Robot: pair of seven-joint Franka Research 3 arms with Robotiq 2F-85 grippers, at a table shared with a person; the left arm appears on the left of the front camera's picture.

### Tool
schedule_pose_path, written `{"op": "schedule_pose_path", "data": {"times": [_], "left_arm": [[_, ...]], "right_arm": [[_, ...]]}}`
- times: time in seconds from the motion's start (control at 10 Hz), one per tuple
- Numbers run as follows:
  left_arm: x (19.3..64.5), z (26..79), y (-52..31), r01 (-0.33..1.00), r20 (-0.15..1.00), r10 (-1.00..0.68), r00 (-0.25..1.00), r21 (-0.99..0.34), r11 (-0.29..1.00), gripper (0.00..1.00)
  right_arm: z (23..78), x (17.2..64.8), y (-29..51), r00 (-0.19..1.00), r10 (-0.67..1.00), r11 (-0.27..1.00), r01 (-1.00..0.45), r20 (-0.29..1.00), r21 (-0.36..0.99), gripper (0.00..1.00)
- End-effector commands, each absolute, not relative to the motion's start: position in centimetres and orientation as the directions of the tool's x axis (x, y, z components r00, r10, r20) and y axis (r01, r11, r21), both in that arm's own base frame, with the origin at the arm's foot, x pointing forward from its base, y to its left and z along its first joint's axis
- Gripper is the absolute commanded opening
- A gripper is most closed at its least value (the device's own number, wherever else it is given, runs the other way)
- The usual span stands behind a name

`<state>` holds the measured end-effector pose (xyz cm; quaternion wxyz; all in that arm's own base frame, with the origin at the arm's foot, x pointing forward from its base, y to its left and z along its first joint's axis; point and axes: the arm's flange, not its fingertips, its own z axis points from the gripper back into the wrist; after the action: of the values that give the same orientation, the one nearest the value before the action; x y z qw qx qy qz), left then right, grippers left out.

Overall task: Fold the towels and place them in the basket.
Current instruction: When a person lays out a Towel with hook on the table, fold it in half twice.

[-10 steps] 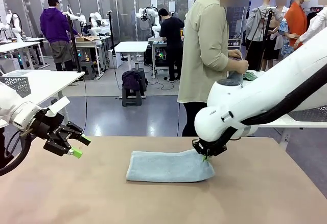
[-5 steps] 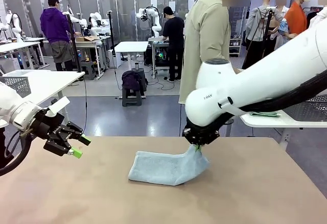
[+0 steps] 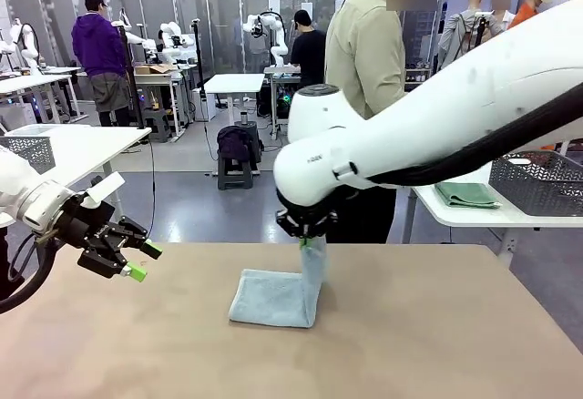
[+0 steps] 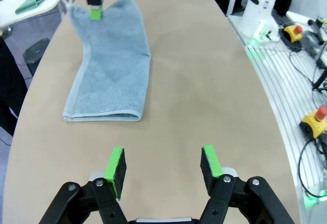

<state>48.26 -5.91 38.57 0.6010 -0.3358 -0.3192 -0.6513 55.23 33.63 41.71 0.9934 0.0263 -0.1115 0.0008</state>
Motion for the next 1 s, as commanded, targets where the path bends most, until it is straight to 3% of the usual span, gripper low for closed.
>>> {"op": "schedule_pose_path", "data": {"times": [0.0, 0.3, 0.7, 0.8, 0.9], "left_arm": [[48.1, 38.6, -5.8, 0.997, 0.824, -0.564, -0.061, 0.021, -0.078, 0.75], [48.1, 38.6, -5.8, 0.997, 0.824, -0.564, -0.061, 0.021, -0.078, 0.75], [48.1, 38.6, -5.8, 0.997, 0.824, -0.564, -0.061, 0.021, -0.078, 0.75], [48.1, 38.6, -5.8, 0.997, 0.824, -0.564, -0.061, 0.021, -0.078, 0.75], [48.1, 38.6, -5.8, 0.997, 0.824, -0.564, -0.061, 0.021, -0.078, 0.75]], "right_arm": [[40.7, 57.0, 37.8, 0.978, -0.063, 0.994, 0.045, 0.198, 0.095, 0.0], [37.4, 56.8, 41.9, 0.994, -0.038, 0.991, 0.025, 0.098, 0.134, 0.0], [33.1, 57.0, 43.9, 0.987, -0.068, 0.986, 0.045, 0.142, 0.157, 0.0], [32.6, 57.0, 44.0, 0.985, -0.089, 0.983, 0.063, 0.15, 0.172, 0.25], [32.3, 56.8, 44.2, 0.984, -0.097, 0.98, 0.068, 0.151, 0.188, 0.25]]}}
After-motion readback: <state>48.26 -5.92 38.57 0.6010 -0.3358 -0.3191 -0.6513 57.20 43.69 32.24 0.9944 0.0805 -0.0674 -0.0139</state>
